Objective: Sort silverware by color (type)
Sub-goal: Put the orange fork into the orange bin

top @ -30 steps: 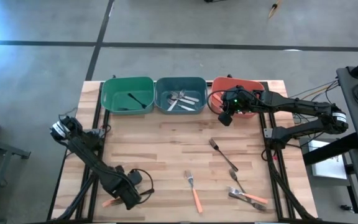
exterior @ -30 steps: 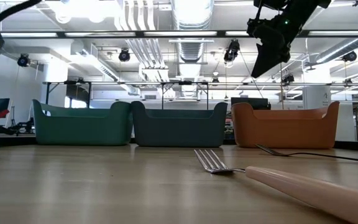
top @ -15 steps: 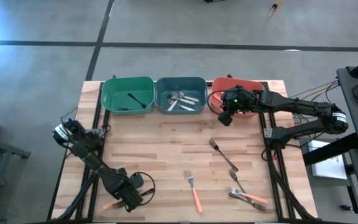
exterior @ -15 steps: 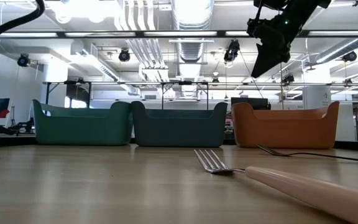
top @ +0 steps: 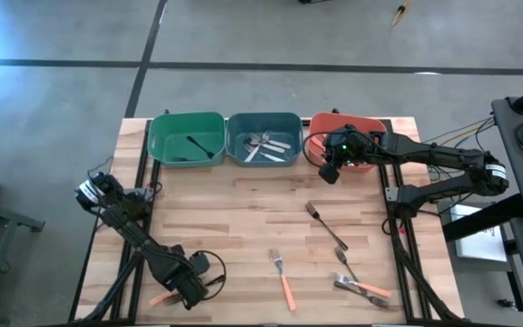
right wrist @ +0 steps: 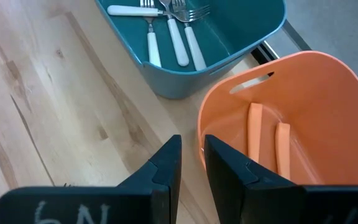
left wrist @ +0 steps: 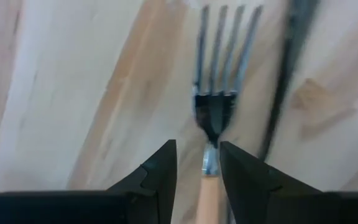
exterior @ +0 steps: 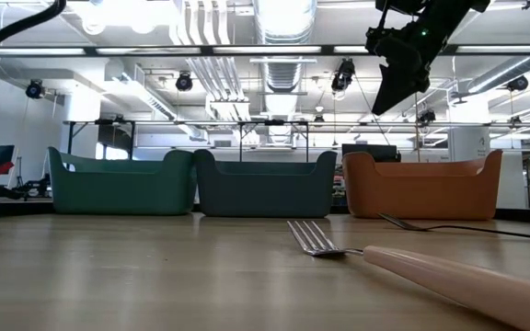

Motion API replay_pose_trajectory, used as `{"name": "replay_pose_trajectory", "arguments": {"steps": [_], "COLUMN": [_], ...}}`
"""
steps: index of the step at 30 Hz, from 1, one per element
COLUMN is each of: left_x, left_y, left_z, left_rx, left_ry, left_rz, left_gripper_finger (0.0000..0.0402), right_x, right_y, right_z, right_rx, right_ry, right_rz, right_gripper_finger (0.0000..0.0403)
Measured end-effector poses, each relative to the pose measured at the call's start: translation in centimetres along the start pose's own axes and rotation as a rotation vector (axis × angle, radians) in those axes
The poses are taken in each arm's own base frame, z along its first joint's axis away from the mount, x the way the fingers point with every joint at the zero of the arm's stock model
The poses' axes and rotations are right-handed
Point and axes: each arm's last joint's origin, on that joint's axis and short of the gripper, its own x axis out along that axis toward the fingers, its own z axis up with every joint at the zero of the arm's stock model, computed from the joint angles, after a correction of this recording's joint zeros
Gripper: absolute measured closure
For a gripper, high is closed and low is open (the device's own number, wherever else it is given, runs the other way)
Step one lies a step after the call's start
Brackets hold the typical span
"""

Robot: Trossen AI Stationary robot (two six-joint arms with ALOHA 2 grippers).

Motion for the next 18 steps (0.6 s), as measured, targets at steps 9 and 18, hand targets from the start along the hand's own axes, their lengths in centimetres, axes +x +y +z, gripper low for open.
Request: {"name": "replay_pose_trajectory", "arguments": {"steps": [9, 18], "left_x": [-0.7, 0.4], "left_y": [-0.8, -0.9], "left_z": [0.1, 0.2], "left_rx": [0.000, -0.030], "left_ry": [-0.011, 0.000], "left_rz": [-0.049, -0.018], "left_gripper_finger": [0.0296, 0.0296], "right_x": [0.0, 0.0], "right_y": [0.0, 0.0], "right_z": [0.0, 0.0], "right_rx": [0.000, 0.000], "right_ry": [0.000, 0.000], "right_rz": [0.000, 0.000], "right_gripper_finger": [0.0342, 0.0342]}}
